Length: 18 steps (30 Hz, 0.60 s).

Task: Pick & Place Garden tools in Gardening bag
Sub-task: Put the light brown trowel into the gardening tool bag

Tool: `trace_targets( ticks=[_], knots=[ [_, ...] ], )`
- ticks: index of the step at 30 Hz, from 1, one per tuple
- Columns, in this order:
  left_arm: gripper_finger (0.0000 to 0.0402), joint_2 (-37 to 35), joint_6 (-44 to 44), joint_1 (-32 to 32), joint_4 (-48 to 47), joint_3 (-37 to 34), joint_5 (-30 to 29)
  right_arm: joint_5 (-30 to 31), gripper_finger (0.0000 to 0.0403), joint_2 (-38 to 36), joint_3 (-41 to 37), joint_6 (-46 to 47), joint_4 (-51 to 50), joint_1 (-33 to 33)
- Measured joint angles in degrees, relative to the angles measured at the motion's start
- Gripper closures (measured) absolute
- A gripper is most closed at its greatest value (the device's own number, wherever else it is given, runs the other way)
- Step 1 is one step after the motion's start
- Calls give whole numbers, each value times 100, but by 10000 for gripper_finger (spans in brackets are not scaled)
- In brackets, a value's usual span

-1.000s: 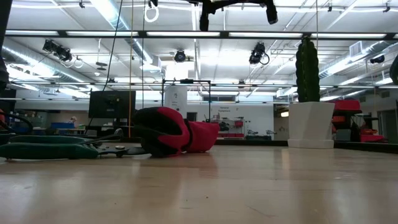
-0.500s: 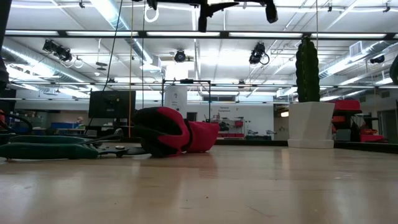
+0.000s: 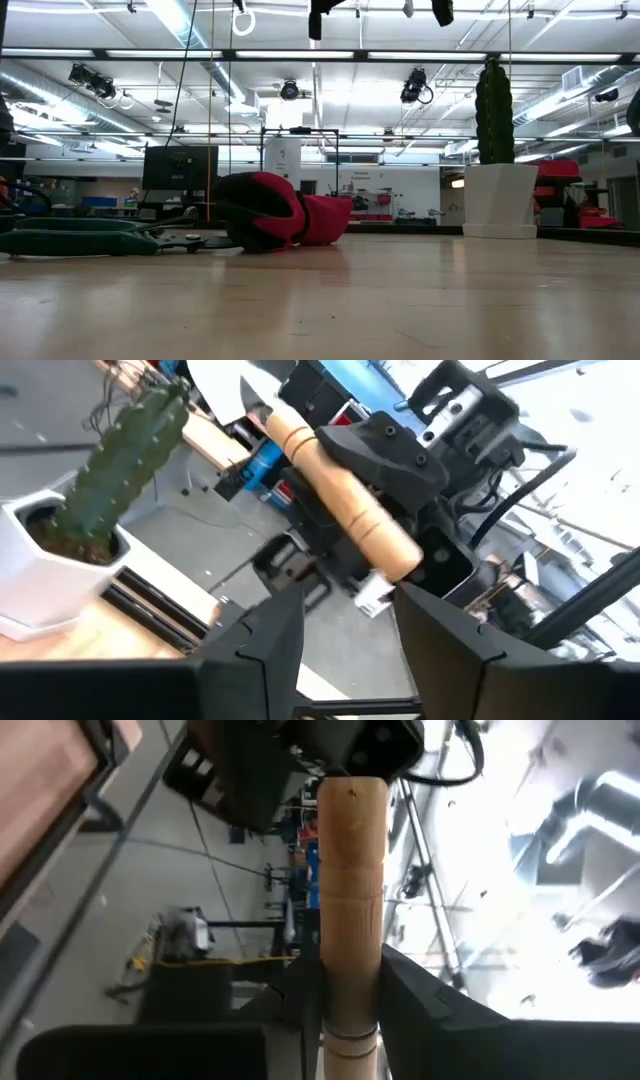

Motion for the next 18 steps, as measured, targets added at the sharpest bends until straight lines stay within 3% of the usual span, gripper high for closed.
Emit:
trace_targets(
  ticks=[10,18],
  knots=[
    [273,0,561,0,-12,0,-19,-6,321,-96,0,2010,-182,0],
    [325,0,1421,-121,-213,0,-12,-419,321,-96,0,3684,-751,-1]
  ],
)
